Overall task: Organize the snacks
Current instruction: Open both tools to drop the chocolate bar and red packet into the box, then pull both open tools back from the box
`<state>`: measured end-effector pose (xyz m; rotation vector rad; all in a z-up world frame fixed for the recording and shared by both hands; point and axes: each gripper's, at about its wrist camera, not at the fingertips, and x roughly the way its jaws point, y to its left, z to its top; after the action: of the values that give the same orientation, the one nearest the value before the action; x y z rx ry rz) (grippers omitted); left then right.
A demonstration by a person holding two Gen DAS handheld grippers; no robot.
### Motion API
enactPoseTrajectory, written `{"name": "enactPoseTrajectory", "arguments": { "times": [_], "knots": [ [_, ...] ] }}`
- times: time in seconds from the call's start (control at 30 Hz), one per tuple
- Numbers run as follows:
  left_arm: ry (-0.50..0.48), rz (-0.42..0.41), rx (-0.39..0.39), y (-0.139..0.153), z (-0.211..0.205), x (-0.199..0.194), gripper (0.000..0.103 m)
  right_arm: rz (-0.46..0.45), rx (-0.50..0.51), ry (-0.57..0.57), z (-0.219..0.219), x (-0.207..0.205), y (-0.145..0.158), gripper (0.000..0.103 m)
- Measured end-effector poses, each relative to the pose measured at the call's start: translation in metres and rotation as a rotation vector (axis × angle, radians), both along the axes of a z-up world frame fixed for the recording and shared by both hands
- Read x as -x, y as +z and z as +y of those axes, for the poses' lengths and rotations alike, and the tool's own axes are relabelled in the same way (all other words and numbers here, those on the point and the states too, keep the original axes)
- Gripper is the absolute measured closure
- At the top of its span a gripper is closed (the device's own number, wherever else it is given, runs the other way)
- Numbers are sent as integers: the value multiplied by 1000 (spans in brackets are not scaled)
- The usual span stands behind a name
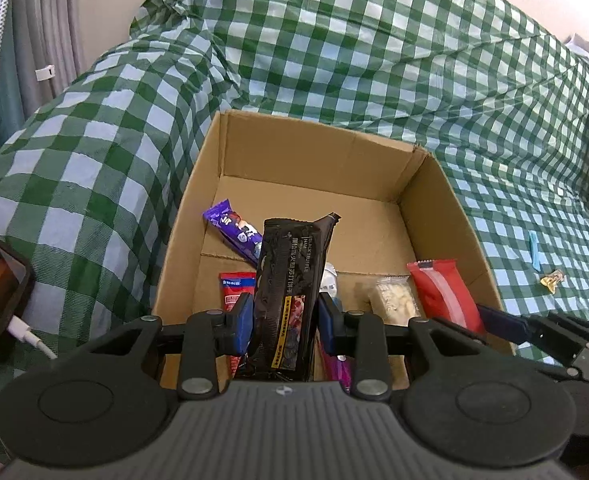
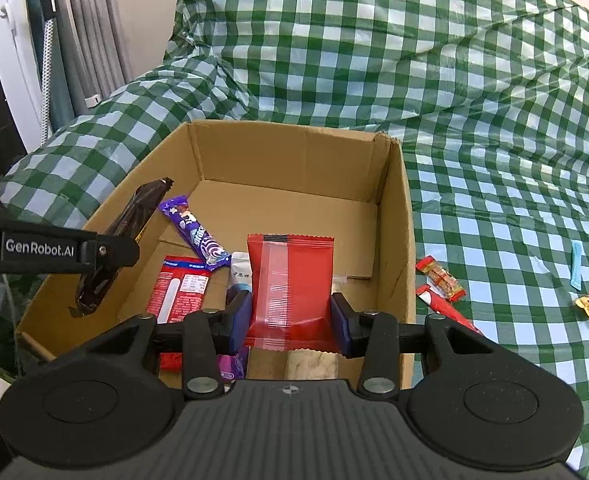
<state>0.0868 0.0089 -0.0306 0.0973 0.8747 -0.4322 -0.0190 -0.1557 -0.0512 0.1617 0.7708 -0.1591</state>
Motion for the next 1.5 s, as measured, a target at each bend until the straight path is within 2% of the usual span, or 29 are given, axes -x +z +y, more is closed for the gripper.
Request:
{"name": "enactPoseTrajectory", "arguments": {
  "times": [0.37, 0.4, 0.47, 0.5, 0.57, 0.6, 0.8, 1.03, 1.17, 1.27, 1.5],
  "knots": [
    [-1, 0, -30, -11, -4, -11, 64, 18, -18, -1, -3, -13, -10, 58],
    [-2, -8, -34, -11, -4, -11, 60, 15, -31, -1, -4, -14, -9, 58],
    [0, -43, -32, -5, -3, -8, 27, 9, -59, -25, -7, -15, -7, 48],
    [10, -71, -29, -1, -1, -5, 0, 5, -62, -44, -9, -15, -5, 34],
    [33, -146, -11, 9, 5, 4, 0, -15, -56, -76, -10, -12, 0, 24],
    [20, -159, -14, 11, 7, 8, 0, -23, -54, -76, -10, -9, 3, 24],
    [-2, -103, -30, 14, 15, 29, 0, -4, -42, -53, 0, 11, 11, 19],
    [0, -102, -35, 26, 31, 57, 0, 15, -18, -28, 17, 41, 23, 2],
    [-37, -151, -44, 38, 34, 80, 0, -11, 13, -13, 29, 56, 36, 1],
    [-55, -156, -49, 47, 32, 93, 0, -22, 35, -12, 37, 67, 45, 1],
    [-64, -211, -50, 66, 35, 128, 0, -68, 70, -22, 47, 98, 64, 1]
  ]
}}
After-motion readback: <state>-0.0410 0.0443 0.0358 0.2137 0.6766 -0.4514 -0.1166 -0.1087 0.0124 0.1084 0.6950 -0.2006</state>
